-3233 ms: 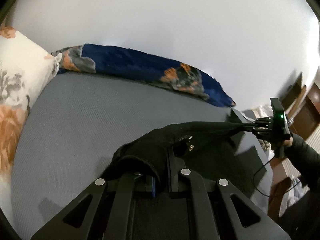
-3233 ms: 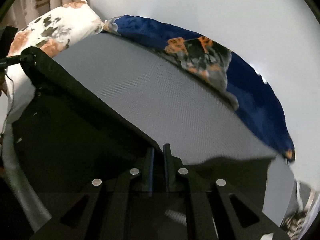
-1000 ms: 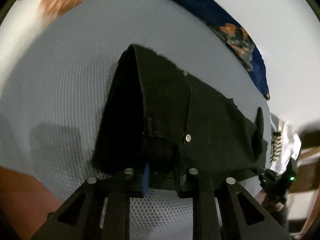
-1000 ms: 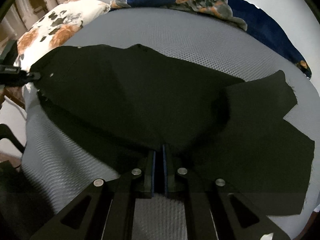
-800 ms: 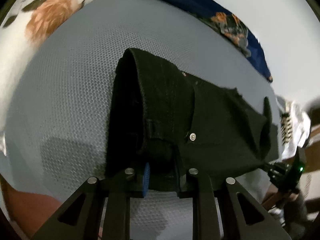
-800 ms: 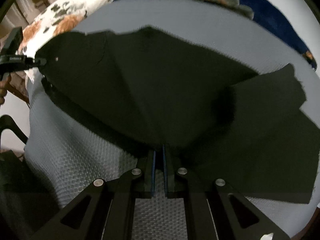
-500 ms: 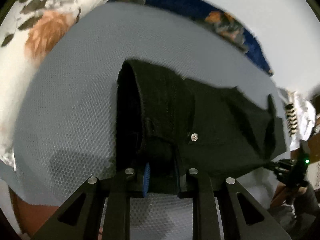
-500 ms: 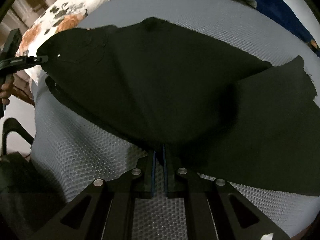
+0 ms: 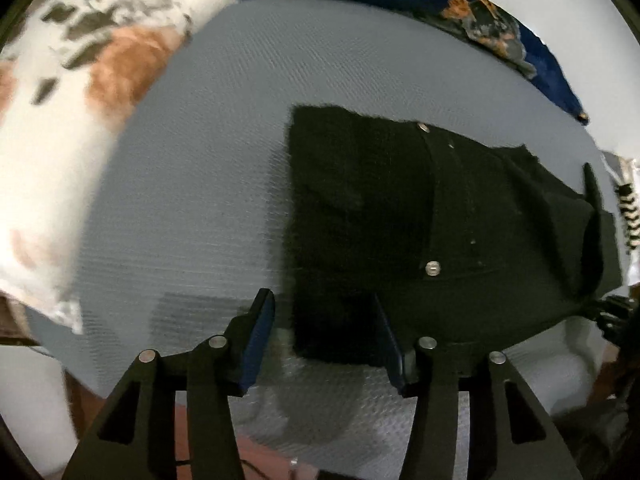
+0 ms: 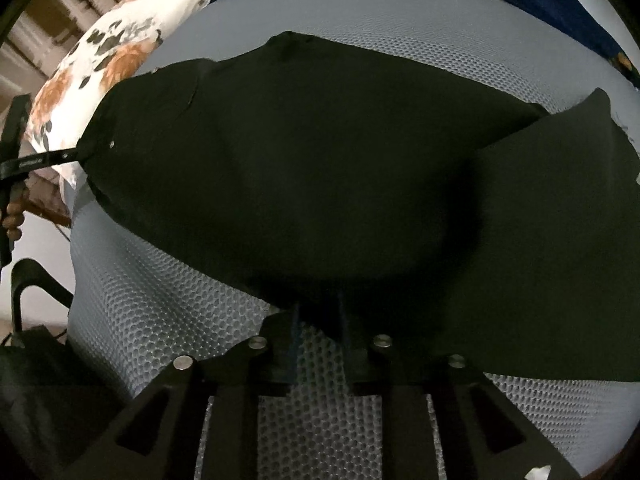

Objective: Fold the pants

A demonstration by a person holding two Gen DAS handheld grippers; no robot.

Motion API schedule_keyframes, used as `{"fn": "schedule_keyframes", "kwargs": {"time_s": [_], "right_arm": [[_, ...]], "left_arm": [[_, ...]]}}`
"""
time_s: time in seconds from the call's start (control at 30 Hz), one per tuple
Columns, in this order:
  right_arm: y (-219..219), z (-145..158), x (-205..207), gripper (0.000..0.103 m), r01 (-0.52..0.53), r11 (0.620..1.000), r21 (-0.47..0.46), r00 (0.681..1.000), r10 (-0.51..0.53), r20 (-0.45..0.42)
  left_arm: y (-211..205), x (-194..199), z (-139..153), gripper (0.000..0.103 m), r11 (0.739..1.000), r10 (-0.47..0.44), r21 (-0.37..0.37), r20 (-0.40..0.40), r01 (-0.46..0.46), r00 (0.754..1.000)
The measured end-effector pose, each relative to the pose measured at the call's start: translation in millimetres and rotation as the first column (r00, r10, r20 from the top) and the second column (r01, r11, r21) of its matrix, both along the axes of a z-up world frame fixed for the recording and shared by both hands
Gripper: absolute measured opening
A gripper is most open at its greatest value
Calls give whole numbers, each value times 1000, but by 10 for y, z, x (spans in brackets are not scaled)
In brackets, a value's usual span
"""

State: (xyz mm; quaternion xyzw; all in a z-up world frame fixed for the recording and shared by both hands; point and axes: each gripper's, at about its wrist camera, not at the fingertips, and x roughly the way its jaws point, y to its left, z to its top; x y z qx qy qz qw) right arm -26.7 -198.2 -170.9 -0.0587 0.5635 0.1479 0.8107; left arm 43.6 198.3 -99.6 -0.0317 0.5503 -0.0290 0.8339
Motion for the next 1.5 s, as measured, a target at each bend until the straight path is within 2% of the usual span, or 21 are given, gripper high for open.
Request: {"fn": "schedule_keyframes", "kwargs": {"time_s": [0.1, 0.17, 0.3, 0.43, 0.5, 0.67, 0.77, 0.93, 1.0, 1.07, 1.17, 1.23, 1.3, 1.37, 1.43, 1.5], "right_arm": [[-55, 13, 4, 20, 13, 1000, 26, 1000, -13, 2], [-81, 22, 16, 20, 18, 999, 36, 1000, -18, 4], [-83, 42, 55, 20, 31, 997, 69, 999, -32, 7], [-140, 65, 111, 20, 65, 991, 121, 998, -65, -2], [-120, 78, 135, 20, 70, 989, 132, 998, -71, 3], [-72, 89, 168, 20, 66, 989, 134, 998, -69, 16], [-71, 101, 188, 20, 69, 987, 145, 997, -73, 21], [-97, 135, 197, 20, 64, 985, 160, 997, -69, 25], [-109, 152, 202, 20, 64, 984, 169, 997, -69, 28], [-131, 171, 208, 20, 63, 982, 181, 997, -69, 26], [-195, 219, 207, 22, 64, 978, 197, 997, -69, 18], [-307, 290, 189, 32, 67, 971, 228, 997, -76, 29], [-497, 382, 184, 33, 92, 961, 262, 992, -111, 58], [-796, 458, 222, 32, 143, 939, 314, 982, -174, 73], [-1155, 499, 283, 34, 213, 894, 395, 964, -258, 66], [-1536, 516, 339, 34, 305, 844, 442, 927, -370, 67]], "left_arm": [[-54, -146, 194, 52, 998, -10, 58, 90, 4, 996], [-184, -263, 312, 52, 994, -68, 96, 155, 53, 986], [-643, -417, 383, 52, 977, -212, 69, 229, 201, 950], [-1261, -488, 204, 52, 915, -400, 36, 219, 402, 890], [-1535, -491, 90, 52, 882, -464, 20, 204, 470, 862], [-2229, -517, -171, 52, 790, -603, -9, 172, 613, 779], [-2538, -487, -316, 52, 748, -656, -3, 146, 663, 740], [-2895, -345, -532, 51, 731, -676, -22, 111, 682, 728], [-2985, -314, -604, 42, 726, -682, -25, 95, 687, 725], [-3070, -297, -676, 18, 721, -688, -27, 87, 692, 721], [-3117, -266, -697, 10, 724, -684, -32, 93, 689, 724], [-3106, -234, -693, 9, 733, -672, -50, 95, 678, 734], [-3105, -229, -697, 8, 740, -663, -61, 100, 669, 742], [-3048, -231, -685, 8, 747, -653, -74, 104, 660, 750], [-3033, -212, -686, 8, 756, -639, -91, 109, 648, 762], [-3009, -215, -679, 8, 762, -629, -105, 111, 638, 769]]}}
